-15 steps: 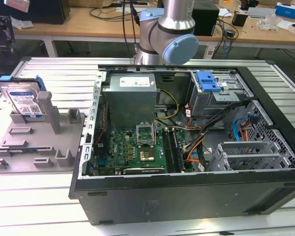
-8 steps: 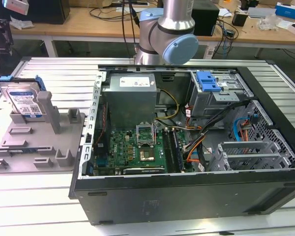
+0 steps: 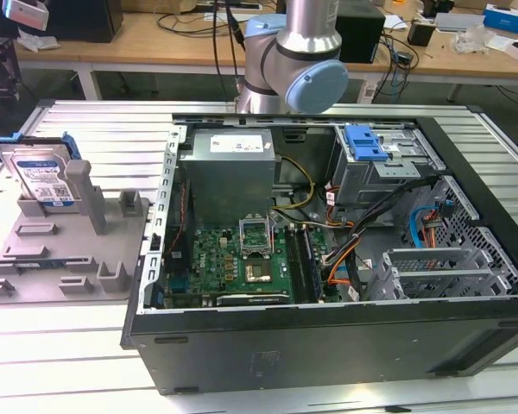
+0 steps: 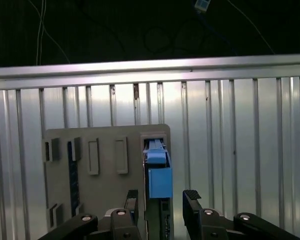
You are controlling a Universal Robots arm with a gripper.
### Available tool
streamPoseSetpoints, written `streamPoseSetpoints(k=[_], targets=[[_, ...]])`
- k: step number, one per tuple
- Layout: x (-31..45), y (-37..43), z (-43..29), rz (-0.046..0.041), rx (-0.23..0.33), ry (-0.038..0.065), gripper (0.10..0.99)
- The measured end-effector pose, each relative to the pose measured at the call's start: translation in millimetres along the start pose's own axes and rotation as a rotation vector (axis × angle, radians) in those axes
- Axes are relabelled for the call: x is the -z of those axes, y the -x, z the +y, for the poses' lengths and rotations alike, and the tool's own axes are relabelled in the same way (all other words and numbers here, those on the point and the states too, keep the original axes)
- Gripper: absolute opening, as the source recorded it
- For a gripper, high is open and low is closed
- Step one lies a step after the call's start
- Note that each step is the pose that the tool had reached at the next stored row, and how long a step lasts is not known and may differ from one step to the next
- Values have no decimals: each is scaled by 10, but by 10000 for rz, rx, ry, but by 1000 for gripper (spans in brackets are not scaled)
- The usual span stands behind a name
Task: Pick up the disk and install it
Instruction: 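Pick up the disk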
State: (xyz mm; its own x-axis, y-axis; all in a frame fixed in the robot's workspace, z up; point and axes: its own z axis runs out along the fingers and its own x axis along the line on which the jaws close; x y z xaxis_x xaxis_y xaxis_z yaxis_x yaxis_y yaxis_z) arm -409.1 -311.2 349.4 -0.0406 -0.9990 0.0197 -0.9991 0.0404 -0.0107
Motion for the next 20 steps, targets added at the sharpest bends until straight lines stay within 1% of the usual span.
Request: streamPoseSetpoints(k=[6,20], targets=[[-59,0,36,-2,121,-3,482],[-141,1,46,-4,360,6,482]])
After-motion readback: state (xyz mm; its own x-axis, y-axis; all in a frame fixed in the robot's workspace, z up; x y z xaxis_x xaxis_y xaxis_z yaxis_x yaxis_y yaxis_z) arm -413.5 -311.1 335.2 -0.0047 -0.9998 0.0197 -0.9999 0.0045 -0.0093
